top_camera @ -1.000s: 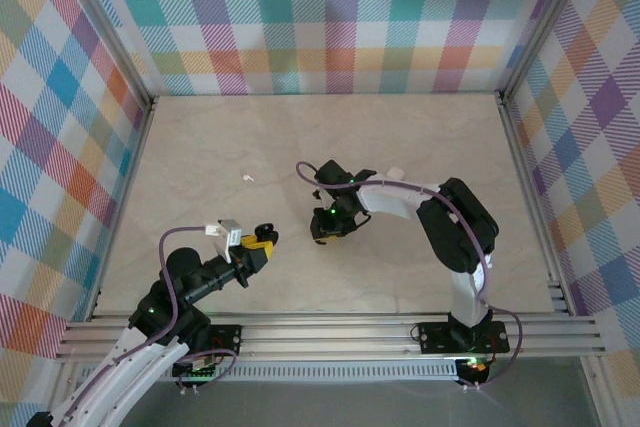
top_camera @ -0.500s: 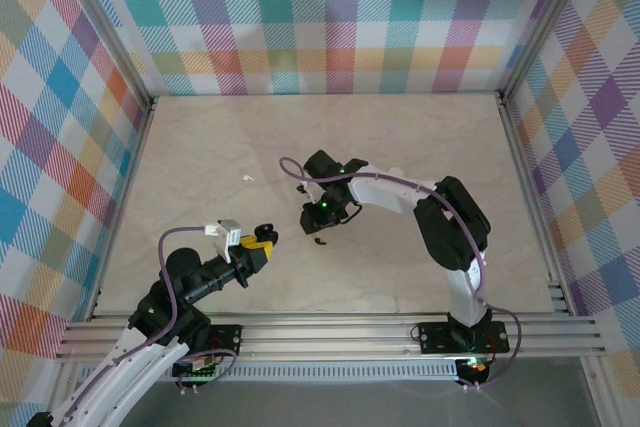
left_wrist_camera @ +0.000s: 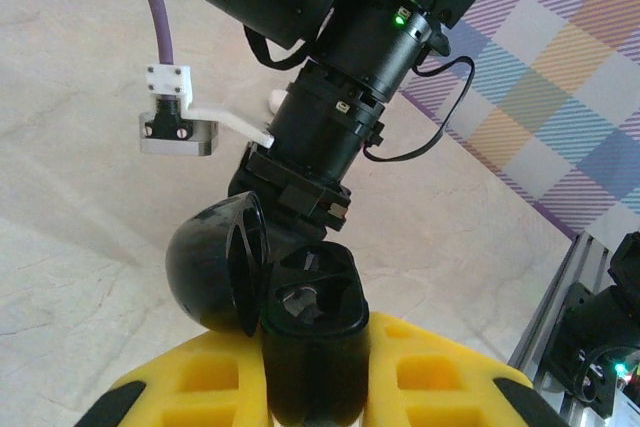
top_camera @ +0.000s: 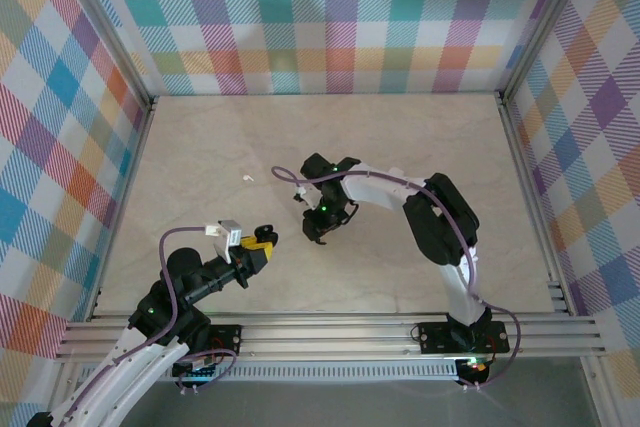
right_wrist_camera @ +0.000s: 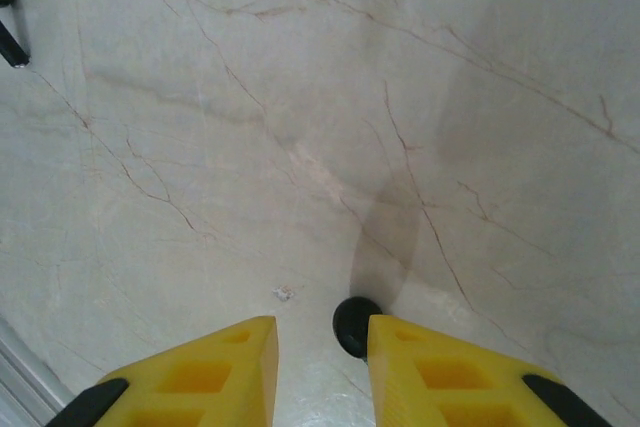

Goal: Insert the wireless bluetooth earbuds into the charging case

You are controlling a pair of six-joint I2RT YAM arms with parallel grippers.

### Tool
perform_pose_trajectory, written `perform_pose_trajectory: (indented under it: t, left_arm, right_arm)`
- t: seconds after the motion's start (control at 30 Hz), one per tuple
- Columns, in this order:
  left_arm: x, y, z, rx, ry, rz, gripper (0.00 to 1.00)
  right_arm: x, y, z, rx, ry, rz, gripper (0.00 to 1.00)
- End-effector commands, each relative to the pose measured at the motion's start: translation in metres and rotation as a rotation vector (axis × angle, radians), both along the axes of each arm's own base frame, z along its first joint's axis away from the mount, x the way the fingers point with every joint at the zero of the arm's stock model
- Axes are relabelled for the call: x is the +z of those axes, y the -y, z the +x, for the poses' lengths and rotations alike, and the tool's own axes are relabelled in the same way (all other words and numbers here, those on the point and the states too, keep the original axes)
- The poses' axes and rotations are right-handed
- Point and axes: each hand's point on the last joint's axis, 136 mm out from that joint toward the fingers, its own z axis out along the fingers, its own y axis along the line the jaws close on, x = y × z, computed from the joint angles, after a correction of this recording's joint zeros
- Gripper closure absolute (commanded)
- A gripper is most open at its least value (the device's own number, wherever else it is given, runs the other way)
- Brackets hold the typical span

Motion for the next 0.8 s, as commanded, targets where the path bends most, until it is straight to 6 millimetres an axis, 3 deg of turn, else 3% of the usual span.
perform_pose_trajectory:
  t: [0.0, 0.47, 0.77]
  left_arm:
    - [0.018, 0.000, -0.002, -0.003, 0.033, -0.032, 1.00]
    - [0.017, -0.001, -0.003, -0.003, 0.027, -0.031, 1.00]
    - [0.017, -0.001, -0.003, -0.002, 0.025, -0.028, 1.00]
  right_arm:
    - [-0.007, 0.002, -0.007, 0.062, -0.010, -0.035, 0.70]
    - [-0.016, 0.004, -0.006, 0.097, 0.011, -0.076, 0.72]
    - [-0.018, 0.006, -0.008, 0.090, 0.004, -0.087, 0.84]
